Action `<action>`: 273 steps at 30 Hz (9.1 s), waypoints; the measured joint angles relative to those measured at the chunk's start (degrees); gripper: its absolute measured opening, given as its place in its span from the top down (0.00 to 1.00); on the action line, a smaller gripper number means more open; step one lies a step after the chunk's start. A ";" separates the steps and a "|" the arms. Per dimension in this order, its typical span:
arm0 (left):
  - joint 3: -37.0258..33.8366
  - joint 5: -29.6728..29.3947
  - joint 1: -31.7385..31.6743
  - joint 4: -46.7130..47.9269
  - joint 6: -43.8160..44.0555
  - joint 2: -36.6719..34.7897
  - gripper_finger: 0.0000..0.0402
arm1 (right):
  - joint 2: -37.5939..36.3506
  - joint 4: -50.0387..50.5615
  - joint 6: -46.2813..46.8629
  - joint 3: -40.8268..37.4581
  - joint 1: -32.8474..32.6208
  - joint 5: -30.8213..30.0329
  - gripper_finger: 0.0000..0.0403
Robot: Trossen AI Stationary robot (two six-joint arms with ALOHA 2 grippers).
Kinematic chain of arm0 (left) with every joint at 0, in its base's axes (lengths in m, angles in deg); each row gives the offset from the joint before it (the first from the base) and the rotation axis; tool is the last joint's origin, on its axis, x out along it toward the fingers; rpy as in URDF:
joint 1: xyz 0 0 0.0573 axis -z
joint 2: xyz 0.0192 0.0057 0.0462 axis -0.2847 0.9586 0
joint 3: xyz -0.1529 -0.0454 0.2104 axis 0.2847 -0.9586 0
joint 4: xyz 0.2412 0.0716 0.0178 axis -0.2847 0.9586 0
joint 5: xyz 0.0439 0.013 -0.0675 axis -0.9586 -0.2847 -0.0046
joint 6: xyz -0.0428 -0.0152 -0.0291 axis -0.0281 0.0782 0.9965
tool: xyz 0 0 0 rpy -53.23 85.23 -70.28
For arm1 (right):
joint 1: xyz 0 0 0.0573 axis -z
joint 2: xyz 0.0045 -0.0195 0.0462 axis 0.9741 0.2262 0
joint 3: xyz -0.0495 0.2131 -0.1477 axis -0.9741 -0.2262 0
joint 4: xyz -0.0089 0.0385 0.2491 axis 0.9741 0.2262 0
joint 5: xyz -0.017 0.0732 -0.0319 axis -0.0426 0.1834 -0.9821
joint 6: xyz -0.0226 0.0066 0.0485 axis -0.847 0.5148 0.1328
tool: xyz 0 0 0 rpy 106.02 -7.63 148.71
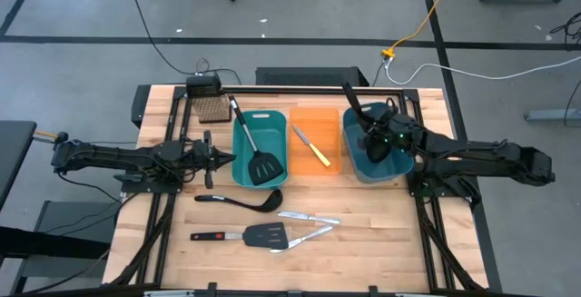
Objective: Pick & Place Kitchen Items
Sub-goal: Put the black serving spoon into the dark blue bin, then put the black spatula into the dark green bin
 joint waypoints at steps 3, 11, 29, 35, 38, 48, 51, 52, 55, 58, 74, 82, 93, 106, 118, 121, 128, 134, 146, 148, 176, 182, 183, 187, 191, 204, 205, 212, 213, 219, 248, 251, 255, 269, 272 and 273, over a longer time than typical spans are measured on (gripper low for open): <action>0.00 0.00 0.00 0.00 0.00 0.00 0.98 | -0.04 -0.44 -0.02 -0.50 0.00 0.00 0.81; 0.00 0.00 -0.02 0.00 0.01 0.02 0.98 | 0.13 0.17 1.88 -2.33 0.39 -1.55 0.81; 0.00 0.00 -0.01 -0.04 0.02 0.02 0.98 | 5.98 2.48 7.24 -4.01 2.64 -0.87 0.81; 0.00 0.00 -0.02 -0.04 0.02 0.00 0.98 | 8.93 2.03 7.45 -3.96 2.64 -1.25 0.81; 0.00 0.00 0.00 -0.04 0.02 0.01 0.98 | 10.08 1.65 7.43 -3.92 2.64 -1.40 0.81; 0.00 0.00 -0.02 -0.02 0.02 0.00 0.98 | 10.54 -4.55 5.08 -4.04 2.67 0.18 0.68; 0.00 0.00 0.01 -0.02 0.02 0.02 0.98 | 10.47 -6.44 5.09 -4.01 2.67 0.55 0.61; 0.00 0.00 -0.02 -0.02 0.02 0.01 0.98 | 10.47 -6.62 5.09 -3.99 2.67 0.80 0.59; 0.00 0.00 0.00 -0.02 0.02 0.01 0.98 | 10.44 -6.61 5.18 -3.98 2.64 0.79 0.54; 0.00 0.00 0.00 -0.02 0.02 0.00 0.98 | 9.50 -6.52 6.16 -3.98 2.62 1.58 0.50; 0.00 0.01 -0.02 0.10 0.02 0.01 0.98 | -6.57 -4.88 0.14 1.47 -0.20 6.70 0.50; 0.00 0.00 0.01 1.99 0.02 0.00 0.98 | -12.68 -4.94 -6.24 5.15 -6.34 19.63 0.92; 0.00 0.00 -0.01 2.19 0.02 0.01 0.98 | -25.12 1.76 -10.11 5.15 -11.78 26.95 0.98; 0.00 0.00 -0.01 2.17 1.15 0.01 0.98 | -33.99 -4.27 -10.21 -7.58 -18.97 23.90 0.99; 0.17 3.23 -0.02 -3.50 0.75 0.02 0.98 | -38.10 -7.47 -10.54 -15.48 -19.78 23.58 0.99; 4.33 6.37 0.09 -3.83 -0.33 0.14 0.98 | -38.12 -7.88 -10.60 -16.46 -19.78 23.56 0.98; 22.38 3.91 7.29 6.89 -7.89 5.21 0.99 | -38.09 -7.77 -10.36 -16.84 -19.78 23.50 0.98; 37.92 -9.70 17.48 25.51 -6.11 17.92 0.99 | -38.07 -6.82 -9.50 -16.84 -19.78 23.31 0.98; 52.22 -13.86 34.17 58.89 27.51 39.98 0.98 | -38.07 -3.85 -8.66 -16.81 -19.78 22.88 0.98; 52.05 -13.91 36.95 60.49 31.53 41.71 0.98 | -38.07 -3.40 -8.66 -16.81 -19.78 22.88 0.98; 53.28 -10.80 43.03 52.09 36.96 56.74 0.60 | -38.07 -2.68 -7.52 -16.81 -19.76 22.71 0.96; 51.38 -9.13 45.73 52.32 41.97 56.74 0.55 | -38.07 -2.65 -7.54 -16.79 -19.74 21.73 0.96; 50.95 -9.05 46.40 52.46 42.93 56.74 0.54 | -38.07 -2.65 -7.54 -16.79 -19.74 21.49 0.96; 50.51 -10.41 48.07 51.89 44.18 56.75 0.51 | -38.07 -2.62 -7.56 -16.79 -19.74 21.44 0.96; 50.51 -10.64 48.33 51.42 44.14 56.74 0.49 | -38.07 -2.19 -7.54 -16.79 -19.74 21.42 0.96; 50.51 -4.15 49.53 53.19 43.95 63.12 0.49 | -38.05 -2.12 -7.37 -16.79 -19.76 21.38 0.96; 50.51 -4.05 49.53 52.65 43.95 63.56 0.49 | -38.05 -2.09 -7.37 -16.79 -19.76 21.40 0.96; 50.51 -1.05 50.92 51.17 44.67 65.35 0.49 | -38.05 -1.91 -7.32 -16.79 -19.76 21.38 0.96; 50.51 -1.02 51.19 51.10 44.93 65.35 0.49 | -38.05 -1.84 -7.32 -16.79 -19.76 21.38 0.96; 50.51 -2.99 52.73 51.20 46.22 65.65 0.49 | -38.05 -1.80 -7.21 -16.79 -19.76 21.35 0.96; 50.66 -0.89 52.16 49.88 45.70 77.66 0.71 | -38.05 -1.43 -6.03 -16.77 -19.76 19.43 0.96; 50.66 -0.87 52.16 49.86 45.59 77.66 0.71 | -38.05 -1.41 -6.05 -16.77 -19.76 19.45 0.96; 50.80 -0.87 52.17 49.60 44.70 77.69 0.71 | -38.05 -1.39 -6.05 -16.77 -19.76 19.45 0.96; 57.37 -7.40 52.38 56.06 39.78 74.71 0.71 | -38.06 -1.37 -6.08 -16.77 -19.76 19.50 0.96; 59.49 -10.61 52.40 59.97 38.11 73.35 0.71 | -38.05 -1.37 -6.08 -16.77 -19.76 19.50 0.96; 60.50 -11.97 52.40 61.09 37.13 72.88 0.71 | -38.05 -1.37 -6.10 -16.77 -19.77 19.50 0.96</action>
